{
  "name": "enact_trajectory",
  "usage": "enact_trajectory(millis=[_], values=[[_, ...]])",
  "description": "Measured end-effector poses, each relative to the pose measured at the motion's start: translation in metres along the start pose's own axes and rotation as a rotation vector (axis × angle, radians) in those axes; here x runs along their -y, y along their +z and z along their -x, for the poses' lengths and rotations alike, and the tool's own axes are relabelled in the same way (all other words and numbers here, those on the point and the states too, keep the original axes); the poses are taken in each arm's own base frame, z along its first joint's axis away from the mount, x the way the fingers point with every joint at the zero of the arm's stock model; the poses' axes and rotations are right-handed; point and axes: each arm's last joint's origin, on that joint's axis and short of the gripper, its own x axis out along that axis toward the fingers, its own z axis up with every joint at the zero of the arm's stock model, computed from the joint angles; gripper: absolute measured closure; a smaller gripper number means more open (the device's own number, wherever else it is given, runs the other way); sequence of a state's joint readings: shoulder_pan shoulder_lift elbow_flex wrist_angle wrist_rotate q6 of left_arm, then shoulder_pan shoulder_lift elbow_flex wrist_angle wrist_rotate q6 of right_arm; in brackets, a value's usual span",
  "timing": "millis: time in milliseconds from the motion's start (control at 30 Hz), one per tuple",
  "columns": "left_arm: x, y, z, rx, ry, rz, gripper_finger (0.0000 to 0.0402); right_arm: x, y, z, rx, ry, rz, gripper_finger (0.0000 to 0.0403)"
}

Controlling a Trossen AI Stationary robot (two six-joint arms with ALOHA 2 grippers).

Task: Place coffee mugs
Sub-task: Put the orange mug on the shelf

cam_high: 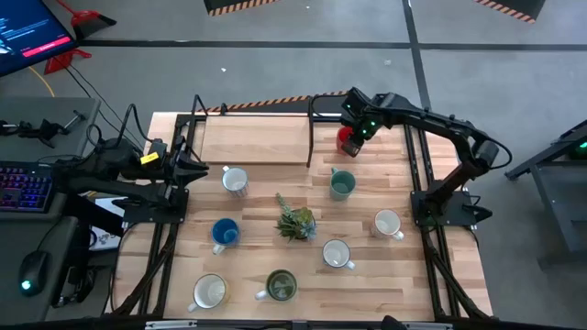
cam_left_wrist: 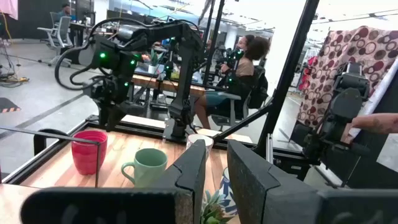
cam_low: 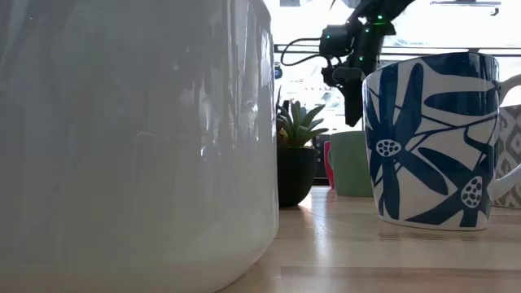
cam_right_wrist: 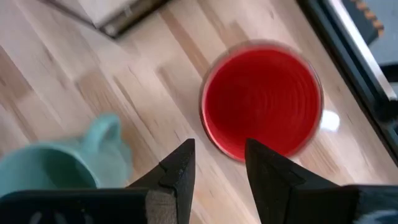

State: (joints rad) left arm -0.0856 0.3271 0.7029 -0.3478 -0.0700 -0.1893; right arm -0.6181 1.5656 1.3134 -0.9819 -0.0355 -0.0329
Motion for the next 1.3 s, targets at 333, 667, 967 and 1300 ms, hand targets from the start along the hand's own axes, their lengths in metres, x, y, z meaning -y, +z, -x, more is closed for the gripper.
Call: enact_trajectory(millis=[333,667,967,1300], values=[[0.0,0.0,0.0,0.0,0.0,0.0,0.0344,0.0,-0.014,-0.021,0.022,0.002,0.036,0.0284],[0.0,0.0,0.0,0.001,0.001,0.0,0.0344,0.001,-0.011,-0.034,0.051,0.001,0.102,0.0284],[0.0,0.0,0.0,0.0,0.001,0.0,0.0344,0.001,-0.005,-0.062,0.014,0.006,0.109,0.0284],[0.0,0.0,0.0,0.0,0.001,0.0,0.0344,0.002,-0.004,-0.076,-0.028,0.01,0.125,0.0284]])
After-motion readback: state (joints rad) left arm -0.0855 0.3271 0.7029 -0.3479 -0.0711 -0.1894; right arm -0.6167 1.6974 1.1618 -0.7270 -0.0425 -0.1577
